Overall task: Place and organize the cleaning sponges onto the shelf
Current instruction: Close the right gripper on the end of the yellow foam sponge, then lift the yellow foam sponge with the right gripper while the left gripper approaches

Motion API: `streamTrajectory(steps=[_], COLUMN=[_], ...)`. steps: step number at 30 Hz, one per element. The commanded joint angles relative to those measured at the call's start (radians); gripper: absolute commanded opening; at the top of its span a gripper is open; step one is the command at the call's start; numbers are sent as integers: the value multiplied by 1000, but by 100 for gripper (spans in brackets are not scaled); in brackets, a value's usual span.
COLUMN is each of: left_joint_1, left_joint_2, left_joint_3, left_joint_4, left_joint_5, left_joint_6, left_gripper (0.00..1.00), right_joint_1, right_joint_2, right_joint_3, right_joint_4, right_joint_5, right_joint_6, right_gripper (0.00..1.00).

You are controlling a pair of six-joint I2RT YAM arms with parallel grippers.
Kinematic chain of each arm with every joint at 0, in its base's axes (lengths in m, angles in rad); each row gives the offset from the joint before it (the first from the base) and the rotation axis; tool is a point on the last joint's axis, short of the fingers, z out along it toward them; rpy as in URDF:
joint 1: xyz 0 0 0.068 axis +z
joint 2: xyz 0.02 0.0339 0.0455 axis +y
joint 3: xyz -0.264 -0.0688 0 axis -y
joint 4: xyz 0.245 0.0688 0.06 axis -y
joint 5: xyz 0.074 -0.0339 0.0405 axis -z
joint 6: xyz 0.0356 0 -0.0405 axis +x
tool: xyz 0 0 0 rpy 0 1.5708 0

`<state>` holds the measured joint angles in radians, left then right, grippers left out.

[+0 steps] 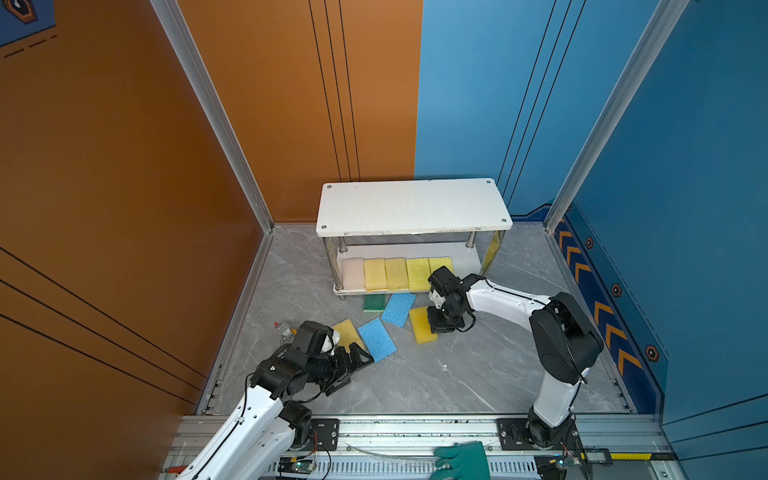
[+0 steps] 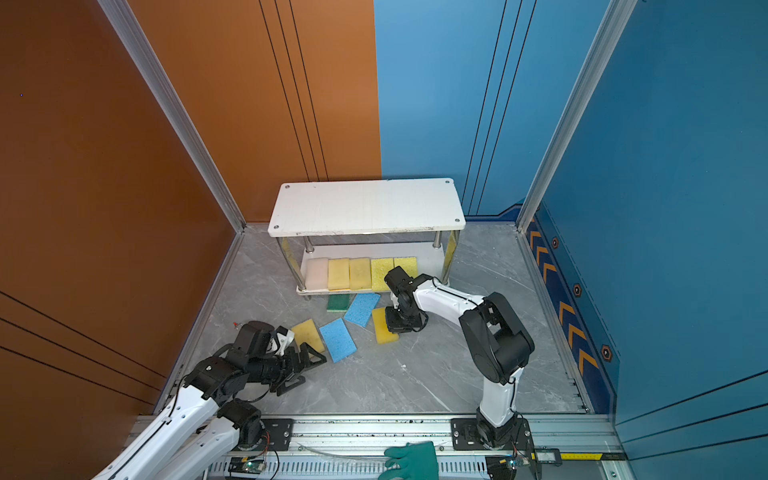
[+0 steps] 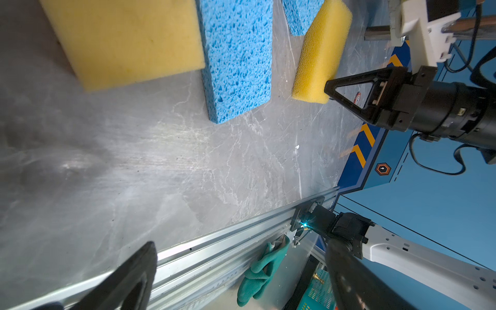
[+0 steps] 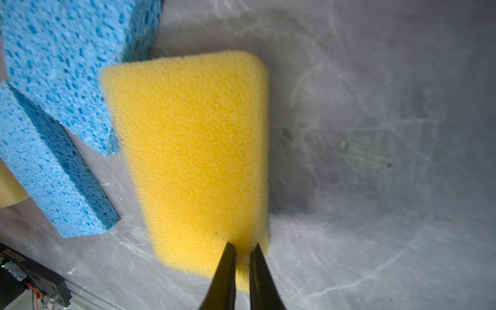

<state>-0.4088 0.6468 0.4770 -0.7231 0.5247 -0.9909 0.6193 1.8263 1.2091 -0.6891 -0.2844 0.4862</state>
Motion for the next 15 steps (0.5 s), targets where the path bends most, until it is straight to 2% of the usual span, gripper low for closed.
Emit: streamTrajectory(steps=[1, 5, 15], left_joint_1=[13, 17, 19], left_joint_2=[3, -2, 5], left_joint_3=[20, 39, 69], left_joint_4=[-13, -12, 100], left_joint_5=[5, -6, 4], left_joint_6=[18, 26, 12], left_gripper=[98, 98, 98], right_joint_1=[9, 20, 62], right_joint_2=[-24, -72, -232], right_joint_3=[-14, -40, -134], right_joint_4=[-26, -23, -20], right_joint_5=[14, 5, -50], right_joint_6=[-2, 17, 76], right_gripper=[10, 6, 6])
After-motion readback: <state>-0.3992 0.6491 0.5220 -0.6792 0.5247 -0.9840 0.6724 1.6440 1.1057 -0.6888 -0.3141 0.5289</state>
